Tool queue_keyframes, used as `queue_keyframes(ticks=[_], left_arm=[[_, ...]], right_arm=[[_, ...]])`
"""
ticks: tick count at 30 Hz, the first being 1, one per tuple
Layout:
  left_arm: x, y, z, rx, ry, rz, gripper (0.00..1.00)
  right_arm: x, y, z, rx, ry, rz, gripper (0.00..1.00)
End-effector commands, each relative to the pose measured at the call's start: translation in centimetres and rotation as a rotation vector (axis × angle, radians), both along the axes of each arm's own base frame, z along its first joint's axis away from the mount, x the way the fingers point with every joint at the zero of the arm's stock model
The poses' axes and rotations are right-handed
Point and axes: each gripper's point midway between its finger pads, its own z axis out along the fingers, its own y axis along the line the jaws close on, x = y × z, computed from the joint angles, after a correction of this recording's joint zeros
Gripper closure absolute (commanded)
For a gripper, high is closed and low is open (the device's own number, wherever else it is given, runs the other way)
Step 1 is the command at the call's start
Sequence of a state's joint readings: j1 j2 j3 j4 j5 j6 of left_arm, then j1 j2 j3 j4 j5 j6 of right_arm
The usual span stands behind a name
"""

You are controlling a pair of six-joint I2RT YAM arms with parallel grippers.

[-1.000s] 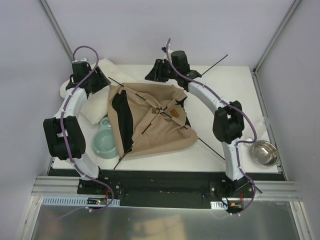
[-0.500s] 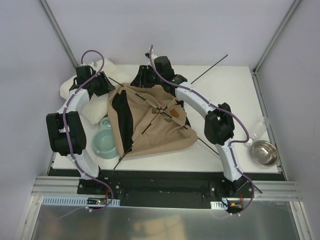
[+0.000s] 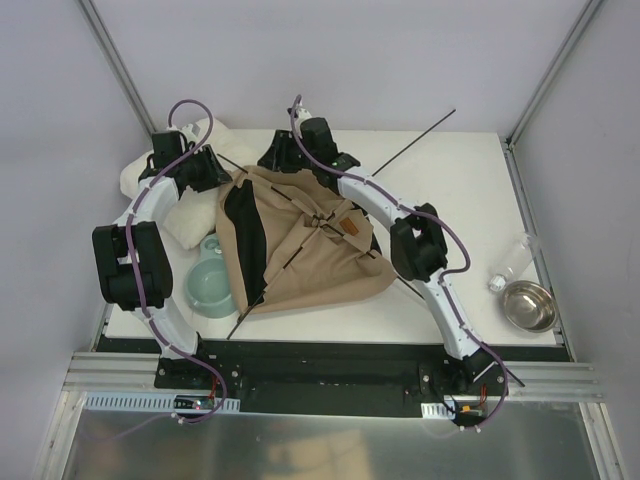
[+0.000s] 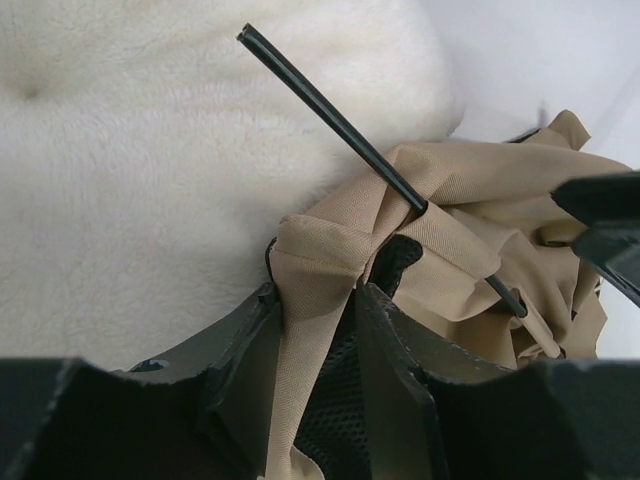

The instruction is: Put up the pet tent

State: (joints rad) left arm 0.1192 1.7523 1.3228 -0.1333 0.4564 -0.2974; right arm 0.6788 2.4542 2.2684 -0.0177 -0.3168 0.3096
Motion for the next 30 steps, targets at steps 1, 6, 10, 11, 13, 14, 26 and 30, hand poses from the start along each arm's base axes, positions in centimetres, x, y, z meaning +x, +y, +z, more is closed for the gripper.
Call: queue_keyframes(ticks=[1, 6, 10, 11, 13, 14, 26, 30], left_arm=[[0.2, -0.3, 0.8, 0.007, -0.029, -0.048, 0.62], [-0.5, 0.0, -0.3, 0.030, 0.000, -0.039, 0.60], [-0.8, 0.7, -0.9, 0.065, 0.014, -0.017, 0.61], [-0.8, 0.8, -1.0, 0.070, 0.020, -0.010, 0.62], [-0.9, 1.1, -1.4, 0.076, 0.034, 0.005, 0.68], [-1.0, 1.1, -1.5, 0.075, 0.038, 0.004, 0.70], [-1.1, 1.3, -1.5, 0.042, 0.055, 0.020, 1.00], [-0.8, 1.3, -1.0, 0.011, 0.050, 0.015, 1.00]], right_arm=[[1.8, 1.0, 3.6, 0.066, -0.152, -0.048, 0.57], [1.2, 2.0, 2.4, 0.027, -0.193, -0.014, 0.57], [-0.4, 3.2, 1.0, -0.011, -0.199, 0.054, 0.56], [-0.8, 3.5, 0.6, -0.028, -0.207, 0.064, 0.54], [-1.1, 3.8, -0.1, -0.062, -0.220, 0.070, 0.53], [-1.1, 3.7, -0.7, -0.079, -0.220, 0.072, 0.52], [-0.6, 1.9, -1.5, -0.193, -0.254, 0.035, 0.31], [-1.2, 0.5, -2.2, -0.262, -0.230, 0.061, 0.32]])
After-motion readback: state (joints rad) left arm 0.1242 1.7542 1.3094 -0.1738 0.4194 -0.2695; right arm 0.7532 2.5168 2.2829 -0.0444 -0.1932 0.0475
